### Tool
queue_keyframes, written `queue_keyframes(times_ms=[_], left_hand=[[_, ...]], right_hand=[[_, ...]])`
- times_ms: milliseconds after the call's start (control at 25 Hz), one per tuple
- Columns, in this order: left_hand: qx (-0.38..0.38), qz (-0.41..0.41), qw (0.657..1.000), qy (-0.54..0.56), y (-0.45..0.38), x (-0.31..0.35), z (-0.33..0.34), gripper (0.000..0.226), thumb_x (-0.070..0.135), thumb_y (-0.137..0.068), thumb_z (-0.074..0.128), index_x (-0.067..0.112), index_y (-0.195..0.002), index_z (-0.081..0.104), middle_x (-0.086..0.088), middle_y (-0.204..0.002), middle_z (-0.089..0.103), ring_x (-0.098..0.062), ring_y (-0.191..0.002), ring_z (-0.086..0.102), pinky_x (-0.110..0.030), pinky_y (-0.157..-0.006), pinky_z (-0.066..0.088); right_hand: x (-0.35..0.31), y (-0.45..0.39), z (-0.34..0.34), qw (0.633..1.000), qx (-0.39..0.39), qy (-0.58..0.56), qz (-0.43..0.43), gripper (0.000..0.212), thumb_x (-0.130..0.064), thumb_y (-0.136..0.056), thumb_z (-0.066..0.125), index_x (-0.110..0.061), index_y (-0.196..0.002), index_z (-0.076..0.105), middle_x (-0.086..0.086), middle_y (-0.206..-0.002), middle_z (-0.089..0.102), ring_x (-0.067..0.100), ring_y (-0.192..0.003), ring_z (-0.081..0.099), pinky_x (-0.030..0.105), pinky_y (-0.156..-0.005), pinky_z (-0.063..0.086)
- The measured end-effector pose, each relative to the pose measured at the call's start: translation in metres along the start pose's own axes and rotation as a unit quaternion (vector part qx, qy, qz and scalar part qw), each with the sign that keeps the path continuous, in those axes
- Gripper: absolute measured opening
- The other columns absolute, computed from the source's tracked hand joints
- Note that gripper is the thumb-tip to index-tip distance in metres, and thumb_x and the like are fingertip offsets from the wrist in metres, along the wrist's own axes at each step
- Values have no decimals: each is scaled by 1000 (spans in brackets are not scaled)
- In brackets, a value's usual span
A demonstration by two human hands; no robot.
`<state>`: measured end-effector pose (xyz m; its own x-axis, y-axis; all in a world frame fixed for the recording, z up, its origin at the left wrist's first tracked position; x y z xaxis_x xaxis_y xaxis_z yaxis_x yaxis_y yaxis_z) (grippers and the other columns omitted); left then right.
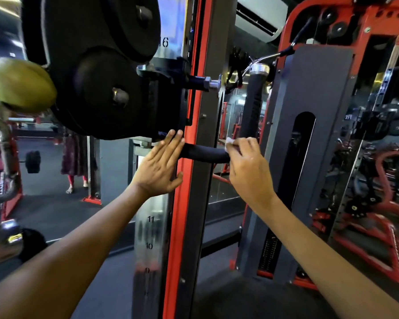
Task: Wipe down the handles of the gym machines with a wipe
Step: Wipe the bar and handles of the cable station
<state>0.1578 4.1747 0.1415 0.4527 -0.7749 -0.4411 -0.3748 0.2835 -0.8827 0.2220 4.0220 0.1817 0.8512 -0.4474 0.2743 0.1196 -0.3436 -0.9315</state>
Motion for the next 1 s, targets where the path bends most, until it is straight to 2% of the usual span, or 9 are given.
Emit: queue_keyframes(times_ms=[200,360,480,560,680,760,840,920,1000], left_hand=[[23,2,998,57,11,1,4,86,40,-80,44,0,-149,13,-19,-150,22,-19,-147,-6,-36,-120,0],[46,3,995,88,16,-2,2,92,38,-80,45,6,-150,-5,-20,-149,20,-19,-147,-5,-36,-120,4],[36,-11,994,98,35,1,7,90,42,-84,42,6,-150,-6,-14,-156,7,-21,-147,-3,-38,-120,7],[36,-25,994,98,43,-1,11,82,45,-90,34,6,-150,-5,-10,-158,2,-21,-147,-3,-38,-120,7],[41,-23,994,103,43,-2,10,76,50,-95,22,7,-151,-4,-6,-159,-8,-21,-147,-2,-38,-120,5],[43,-23,993,107,43,-3,10,75,51,-94,22,7,-151,-4,-6,-158,-2,-20,-147,-2,-37,-120,5],[39,-28,993,108,44,-2,12,75,51,-94,21,8,-151,-4,-5,-159,-5,-20,-147,-2,-37,-120,5],[33,-27,993,106,44,-2,13,76,53,-94,19,8,-151,-5,-4,-159,-9,-19,-147,-3,-37,-120,5],[28,-27,993,110,42,-2,13,76,53,-94,18,8,-151,-5,-4,-159,-4,-19,-147,-3,-37,-120,5]], right_hand=[[-27,-19,13,985,6,-172,30,14,1,-81,65,-1,-93,72,11,-83,70,27,-81,64,31,-76,53],[-58,-55,39,952,-116,-284,0,16,-1,-81,65,-5,-94,73,12,-88,72,23,-81,68,21,-85,46],[-38,-50,44,942,-226,-249,-6,23,-7,-83,67,-11,-105,71,6,-104,71,18,-93,67,33,-93,50],[-28,-46,43,944,-255,-211,-14,22,-9,-83,67,-11,-105,71,5,-104,71,15,-93,67,32,-94,49],[-45,-60,47,949,-189,-253,-6,18,-7,-83,66,-7,-100,72,3,-101,71,8,-92,66,15,-92,46],[-54,-58,48,952,-121,-279,-23,17,-4,-80,66,-5,-96,73,6,-97,73,14,-91,68,31,-87,53],[-52,-41,42,958,-109,-253,-75,20,0,-78,64,-5,-95,73,8,-98,72,19,-94,69,41,-84,56],[-44,-25,26,964,-109,-182,-161,21,1,-79,60,-4,-96,73,9,-99,72,22,-94,69,43,-84,56],[-29,-15,6,974,-71,-115,-183,20,-3,-82,56,-4,-93,72,10,-95,72,25,-88,69,39,-84,55]])
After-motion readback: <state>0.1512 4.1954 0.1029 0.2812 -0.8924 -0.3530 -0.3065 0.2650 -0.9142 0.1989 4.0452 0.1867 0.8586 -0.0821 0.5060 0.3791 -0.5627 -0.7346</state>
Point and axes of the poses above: each hand's wrist, its own y-axis away from the middle knuckle, its own z-axis out of the palm, x = y × z, the point moved 9 cm from there along -y, towards the middle knuckle
